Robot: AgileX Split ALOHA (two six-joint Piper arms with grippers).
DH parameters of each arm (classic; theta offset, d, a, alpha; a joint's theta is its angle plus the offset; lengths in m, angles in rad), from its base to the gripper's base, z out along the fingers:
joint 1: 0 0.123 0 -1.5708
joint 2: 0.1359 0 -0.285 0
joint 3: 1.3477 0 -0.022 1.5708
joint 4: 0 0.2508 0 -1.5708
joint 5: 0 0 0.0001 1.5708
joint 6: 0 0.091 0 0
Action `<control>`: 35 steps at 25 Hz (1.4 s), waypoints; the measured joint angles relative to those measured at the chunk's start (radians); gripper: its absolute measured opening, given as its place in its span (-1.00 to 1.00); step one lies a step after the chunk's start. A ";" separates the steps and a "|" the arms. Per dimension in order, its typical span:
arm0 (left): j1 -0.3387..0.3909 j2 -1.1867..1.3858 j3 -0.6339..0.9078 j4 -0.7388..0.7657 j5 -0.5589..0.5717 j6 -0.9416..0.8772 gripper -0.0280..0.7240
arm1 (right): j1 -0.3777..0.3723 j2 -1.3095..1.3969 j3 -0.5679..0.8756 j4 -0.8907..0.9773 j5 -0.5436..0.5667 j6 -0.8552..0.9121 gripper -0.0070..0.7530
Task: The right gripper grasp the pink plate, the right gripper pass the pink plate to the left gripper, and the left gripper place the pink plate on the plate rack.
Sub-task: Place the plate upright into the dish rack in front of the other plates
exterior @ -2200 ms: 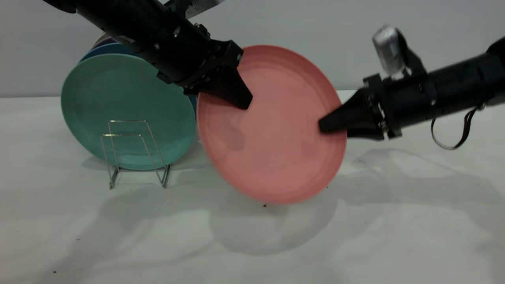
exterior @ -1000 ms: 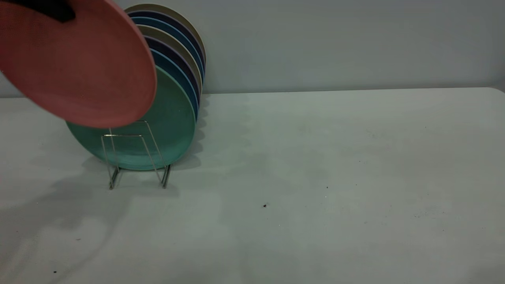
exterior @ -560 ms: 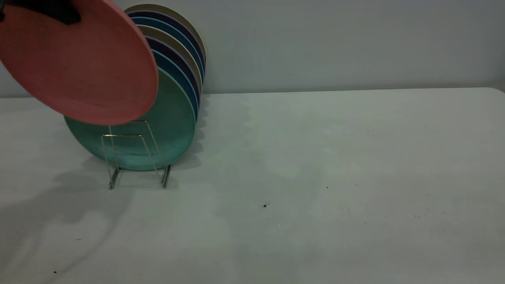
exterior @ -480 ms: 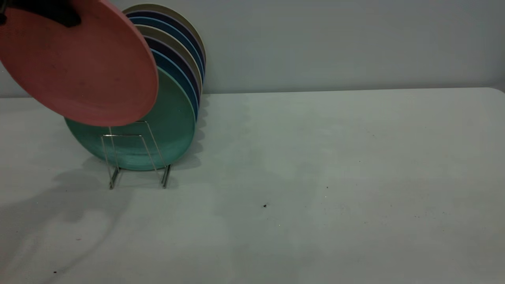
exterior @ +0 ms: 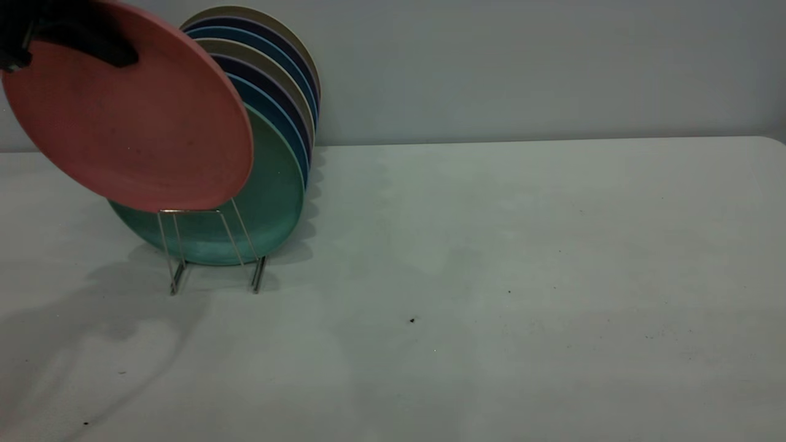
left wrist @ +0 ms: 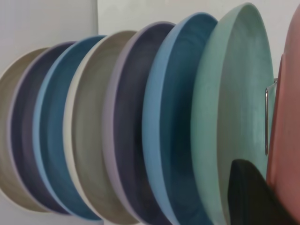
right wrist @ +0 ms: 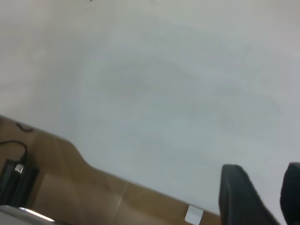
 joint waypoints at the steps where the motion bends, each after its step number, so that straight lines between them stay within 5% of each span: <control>1: 0.000 0.005 0.000 0.000 -0.001 0.000 -0.57 | 0.000 0.000 0.000 0.000 0.000 0.000 -0.34; 28: 0.000 0.168 0.000 -0.082 -0.042 0.028 -0.56 | 0.000 0.000 0.000 -0.022 -0.006 0.031 -0.34; 35: 0.000 0.173 0.000 -0.083 -0.037 0.026 -0.26 | 0.000 0.000 0.000 -0.022 -0.006 0.033 -0.34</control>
